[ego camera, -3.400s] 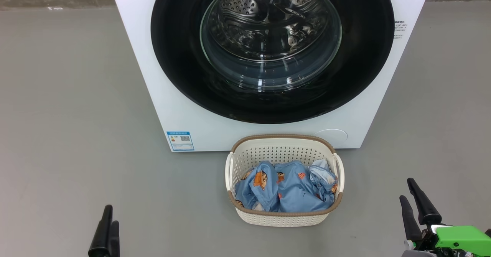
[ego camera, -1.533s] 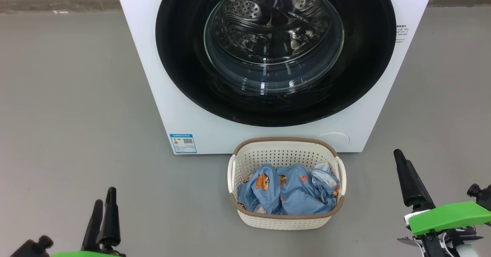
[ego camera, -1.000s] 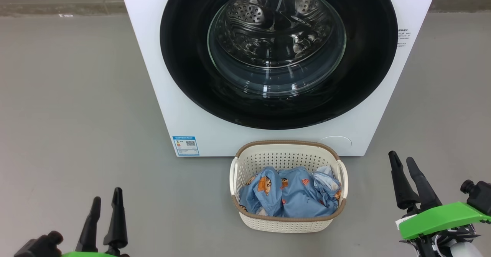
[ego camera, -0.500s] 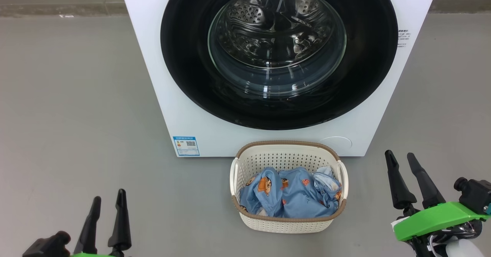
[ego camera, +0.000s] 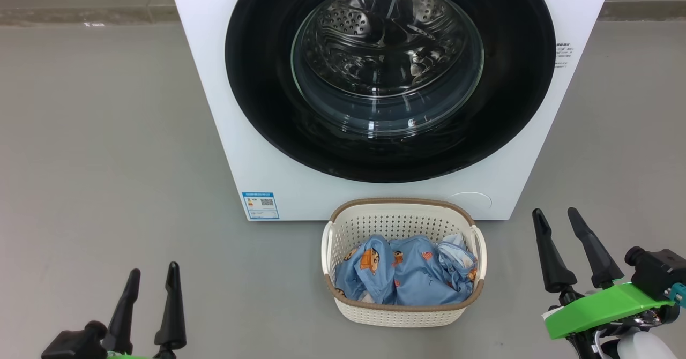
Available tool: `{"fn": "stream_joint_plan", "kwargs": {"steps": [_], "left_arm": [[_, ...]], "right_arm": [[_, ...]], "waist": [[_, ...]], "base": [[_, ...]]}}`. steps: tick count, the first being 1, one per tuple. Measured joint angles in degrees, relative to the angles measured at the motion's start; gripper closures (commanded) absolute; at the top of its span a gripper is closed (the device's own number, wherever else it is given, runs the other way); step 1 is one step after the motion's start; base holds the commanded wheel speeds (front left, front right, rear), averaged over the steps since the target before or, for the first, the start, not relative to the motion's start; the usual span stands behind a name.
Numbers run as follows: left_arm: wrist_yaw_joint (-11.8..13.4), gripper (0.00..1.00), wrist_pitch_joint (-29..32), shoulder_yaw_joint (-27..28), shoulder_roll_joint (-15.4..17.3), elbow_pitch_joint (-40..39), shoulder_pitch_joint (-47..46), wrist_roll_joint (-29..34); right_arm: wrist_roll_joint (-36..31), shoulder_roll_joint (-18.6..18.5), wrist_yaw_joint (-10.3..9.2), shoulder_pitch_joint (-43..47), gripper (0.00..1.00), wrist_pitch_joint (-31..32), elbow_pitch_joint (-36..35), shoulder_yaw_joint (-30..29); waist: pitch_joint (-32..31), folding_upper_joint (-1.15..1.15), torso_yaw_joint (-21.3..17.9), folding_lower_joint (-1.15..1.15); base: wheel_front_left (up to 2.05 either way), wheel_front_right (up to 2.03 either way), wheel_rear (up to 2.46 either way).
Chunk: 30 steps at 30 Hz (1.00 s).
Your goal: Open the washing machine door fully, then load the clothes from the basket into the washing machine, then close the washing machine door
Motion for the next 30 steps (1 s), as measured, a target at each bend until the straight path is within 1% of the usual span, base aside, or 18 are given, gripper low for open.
{"fn": "stream_joint_plan", "kwargs": {"steps": [11,30], "left_arm": [[0.0,0.00,-1.7,-0.7,0.6,0.0,0.0,6.6],[0.0,0.00,-1.7,-0.9,0.6,0.0,-0.1,6.9]], "right_arm": [[-5.7,-0.9,0.01,-0.1,0.00,-1.9,0.1,0.7],[-6.4,-0.9,0.01,-1.1,0.00,-1.9,3.1,0.4]], "waist": [[-0.3,0.00,0.0,0.00],[-0.7,0.00,0.0,0.00]], "base": [[0.00,0.00,0.00],[0.00,0.00,0.00]]}}
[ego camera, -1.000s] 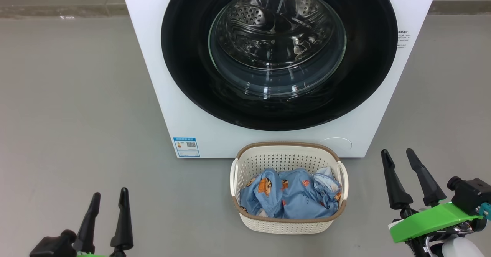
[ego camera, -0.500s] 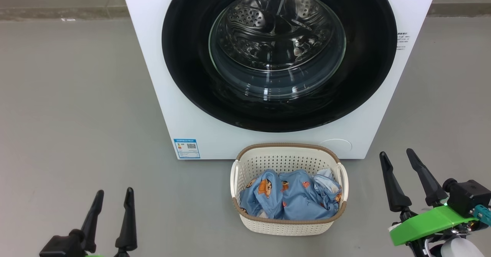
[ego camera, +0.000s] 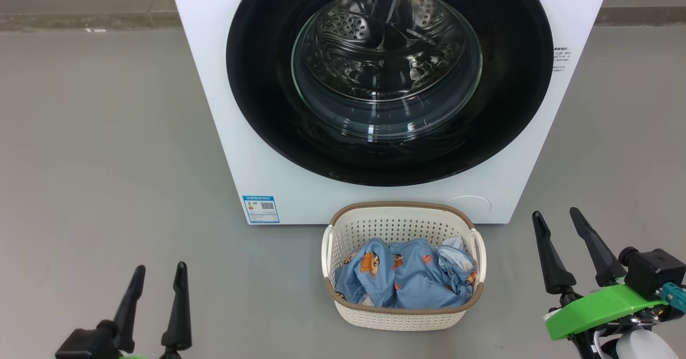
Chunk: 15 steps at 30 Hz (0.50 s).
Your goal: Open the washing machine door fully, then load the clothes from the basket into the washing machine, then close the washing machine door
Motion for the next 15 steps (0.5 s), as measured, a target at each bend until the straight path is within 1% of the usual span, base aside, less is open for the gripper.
{"fn": "stream_joint_plan", "kwargs": {"steps": [15], "left_arm": [[0.0,0.00,0.0,0.0,0.0,0.0,0.0,0.0]], "right_arm": [[0.1,0.0,0.00,-0.1,0.00,0.0,0.3,0.3]], "waist": [[-0.1,0.00,0.1,0.00]], "base": [[0.00,0.00,0.00]]}}
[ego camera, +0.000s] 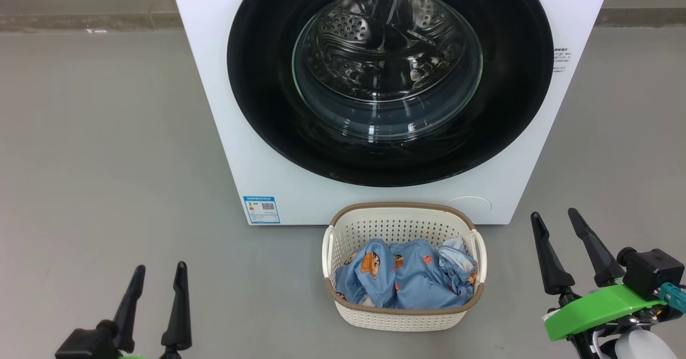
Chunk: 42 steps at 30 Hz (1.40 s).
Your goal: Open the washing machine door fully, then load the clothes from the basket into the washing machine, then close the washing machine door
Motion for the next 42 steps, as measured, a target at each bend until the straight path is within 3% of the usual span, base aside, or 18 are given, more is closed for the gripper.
{"fn": "stream_joint_plan", "kwargs": {"steps": [22,42], "left_arm": [[0.0,0.00,0.0,-0.4,0.4,0.0,0.0,-0.7],[0.0,0.00,-0.2,-2.5,1.1,-1.1,0.0,-2.1]], "right_arm": [[0.2,-0.1,0.00,0.0,0.00,0.0,-0.4,0.5],[0.5,-0.7,0.00,0.0,0.00,0.0,-0.4,0.9]], "waist": [[-0.3,0.00,-0.1,0.00],[-0.3,0.00,-0.1,0.00]], "base": [[0.10,0.10,-0.20],[1.04,1.04,-2.09]]}}
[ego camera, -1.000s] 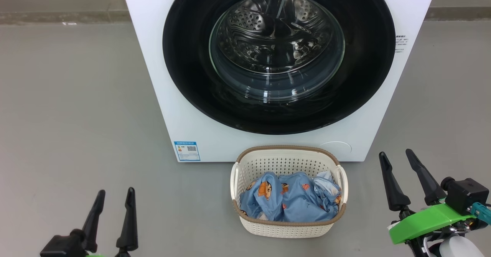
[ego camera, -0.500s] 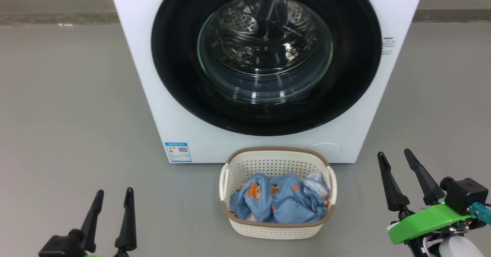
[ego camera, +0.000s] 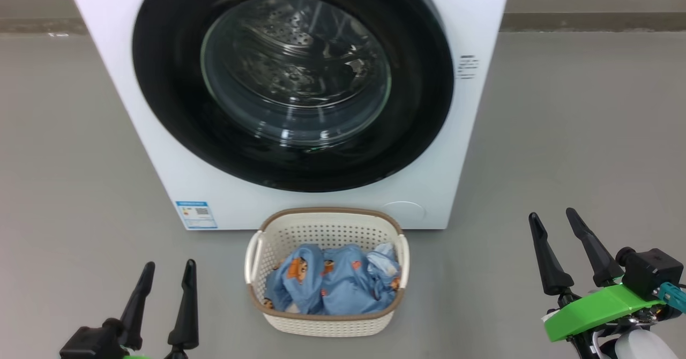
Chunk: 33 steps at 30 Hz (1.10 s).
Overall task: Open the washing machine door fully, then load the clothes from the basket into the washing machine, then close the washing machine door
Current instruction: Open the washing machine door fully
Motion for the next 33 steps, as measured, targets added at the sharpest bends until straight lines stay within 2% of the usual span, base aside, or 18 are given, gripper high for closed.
{"fn": "stream_joint_plan", "kwargs": {"steps": [8,33], "left_arm": [[0.0,0.00,0.0,-0.1,0.4,0.0,0.0,-0.5],[0.0,0.00,0.0,-0.1,0.4,0.0,0.0,-0.7]], "right_arm": [[0.0,0.0,0.00,0.0,0.00,0.0,0.0,-0.1],[0.1,0.1,0.00,0.0,0.00,0.0,0.4,-0.3]], "waist": [[0.3,0.00,-0.2,0.00],[0.4,0.00,-0.3,0.00]], "base": [[0.46,0.46,-0.92],[0.01,0.01,-0.01]]}}
